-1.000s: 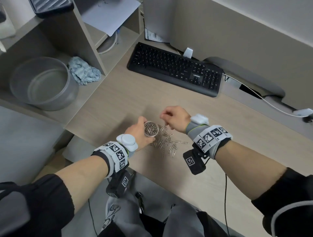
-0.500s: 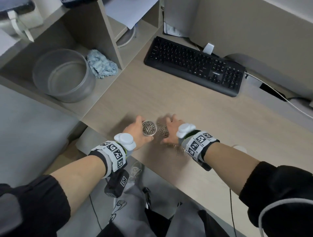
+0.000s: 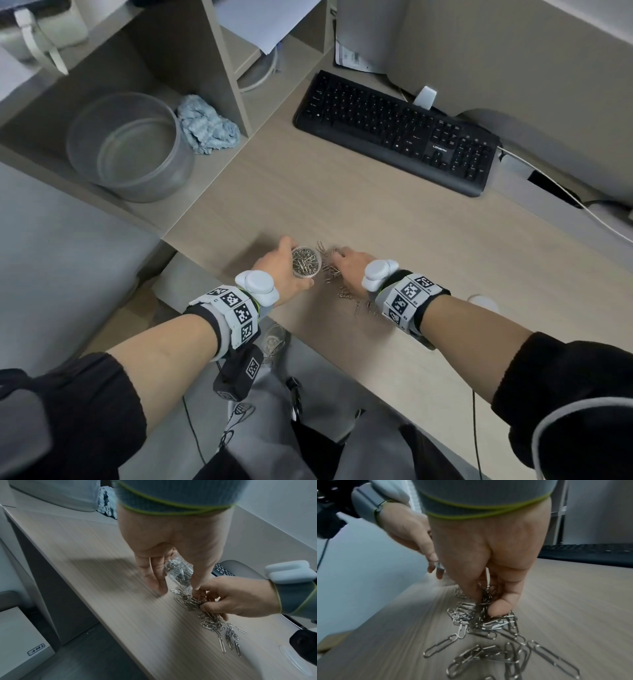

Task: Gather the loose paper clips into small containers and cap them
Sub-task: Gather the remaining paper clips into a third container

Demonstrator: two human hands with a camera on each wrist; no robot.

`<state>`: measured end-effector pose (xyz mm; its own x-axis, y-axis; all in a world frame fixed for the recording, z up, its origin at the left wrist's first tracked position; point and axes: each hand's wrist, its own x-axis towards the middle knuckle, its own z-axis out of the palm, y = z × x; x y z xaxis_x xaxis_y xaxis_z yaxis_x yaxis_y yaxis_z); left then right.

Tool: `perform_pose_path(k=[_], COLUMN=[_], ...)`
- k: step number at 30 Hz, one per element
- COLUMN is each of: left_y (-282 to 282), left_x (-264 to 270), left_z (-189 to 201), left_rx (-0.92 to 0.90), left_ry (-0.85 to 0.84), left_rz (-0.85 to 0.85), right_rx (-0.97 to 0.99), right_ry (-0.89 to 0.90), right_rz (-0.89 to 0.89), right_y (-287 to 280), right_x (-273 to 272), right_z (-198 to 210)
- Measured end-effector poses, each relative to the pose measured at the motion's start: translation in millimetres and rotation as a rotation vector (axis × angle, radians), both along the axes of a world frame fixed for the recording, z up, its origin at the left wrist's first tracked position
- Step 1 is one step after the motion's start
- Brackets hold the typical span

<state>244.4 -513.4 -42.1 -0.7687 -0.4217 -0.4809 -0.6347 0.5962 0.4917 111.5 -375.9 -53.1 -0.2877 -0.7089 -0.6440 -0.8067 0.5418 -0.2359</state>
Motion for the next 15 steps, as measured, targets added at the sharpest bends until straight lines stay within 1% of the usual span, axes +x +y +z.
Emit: perform_pose_path(k=[3,5,7,10,12,15], left_y=[5.3,10.2,15.0,24.4,32.9,44.2], left_x=[-2.3,-6.3,-11.4,-20.5,-28.4,-39.6], left_z=[0.5,1.4,2.3,5.5,9.8,15.9], left_rx=[0.003,0.002,-0.006,-0.013,-0.010,-0.014], left_ry=[-0.002,0.001,0.003,0.007,0.008,0.015], left_rz=[-0.017,-0.036,-0.048,-0.081,-0.122,-0.168], right_rx=[-0.015,-0.083,-0.148,-0.230,-0.294,-0.368], right_ry=[-0.060,-0.103,-0.123,-0.304,-0.417,-0.488], right_rz=[-0.183,-0.362,-0.504,-0.731,-0.812,-0.821], right_y=[9.6,21.1,30.5,39.8,45.2,49.5], right_x=[-8.9,-15.5,-20.5,-27.2,-32.3,-37.3], right_z=[4.7,8.6,15.7,35.6,53.3,77.1])
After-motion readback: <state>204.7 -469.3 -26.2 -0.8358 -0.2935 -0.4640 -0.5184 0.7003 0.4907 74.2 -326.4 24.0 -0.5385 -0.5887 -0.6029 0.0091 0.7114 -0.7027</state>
